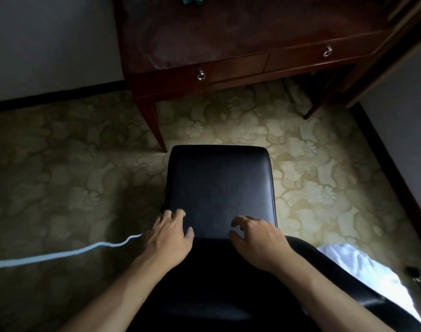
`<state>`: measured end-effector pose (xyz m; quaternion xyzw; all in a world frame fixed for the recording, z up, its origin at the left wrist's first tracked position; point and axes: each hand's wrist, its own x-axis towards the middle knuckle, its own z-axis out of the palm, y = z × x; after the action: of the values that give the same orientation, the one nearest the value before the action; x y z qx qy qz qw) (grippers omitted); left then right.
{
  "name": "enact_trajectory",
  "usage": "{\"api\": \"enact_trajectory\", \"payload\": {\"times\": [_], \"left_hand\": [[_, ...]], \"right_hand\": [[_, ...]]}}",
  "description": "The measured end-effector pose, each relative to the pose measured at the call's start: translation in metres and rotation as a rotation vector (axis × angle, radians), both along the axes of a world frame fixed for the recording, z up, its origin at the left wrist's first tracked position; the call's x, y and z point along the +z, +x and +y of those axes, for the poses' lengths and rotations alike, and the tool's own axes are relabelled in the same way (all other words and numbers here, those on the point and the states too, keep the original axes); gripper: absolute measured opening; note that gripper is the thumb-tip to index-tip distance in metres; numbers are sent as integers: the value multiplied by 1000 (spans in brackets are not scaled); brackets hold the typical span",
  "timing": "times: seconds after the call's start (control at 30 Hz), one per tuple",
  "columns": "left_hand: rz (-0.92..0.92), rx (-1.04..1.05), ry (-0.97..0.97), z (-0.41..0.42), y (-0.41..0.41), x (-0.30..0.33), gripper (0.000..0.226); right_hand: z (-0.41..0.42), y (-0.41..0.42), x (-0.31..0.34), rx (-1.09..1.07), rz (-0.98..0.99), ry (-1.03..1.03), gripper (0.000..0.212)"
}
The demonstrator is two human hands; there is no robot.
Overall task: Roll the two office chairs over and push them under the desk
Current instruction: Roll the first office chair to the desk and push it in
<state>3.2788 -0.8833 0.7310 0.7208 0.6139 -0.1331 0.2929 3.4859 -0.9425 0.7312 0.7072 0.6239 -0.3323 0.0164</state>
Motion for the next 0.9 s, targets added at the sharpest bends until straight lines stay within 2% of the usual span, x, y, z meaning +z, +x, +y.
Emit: {"api": "enact_trajectory", "payload": {"times": [0.23,0.37,0.5,0.6,0.77,0.9], "left_hand": [[-38,74,-23,43,22,-4,34],[-97,57,-14,86,46,-4,33],[-142,-30,19,133,73,-3,29],[-177,-60,65,153,89,-2,27],[-189,-133,93,161,109,-2,26],[-228,-104,112,156,125,1,21]], "right_hand": [[47,36,5,-52,-8,-132,35],[95,74,9,-155,-20,-85,36],[135,109,10,-163,-39,-115,34],[153,128,13,-205,-39,-56,30],[169,143,14,-109,-24,-37,26],[172,154,11,2,24,-58,30]]}}
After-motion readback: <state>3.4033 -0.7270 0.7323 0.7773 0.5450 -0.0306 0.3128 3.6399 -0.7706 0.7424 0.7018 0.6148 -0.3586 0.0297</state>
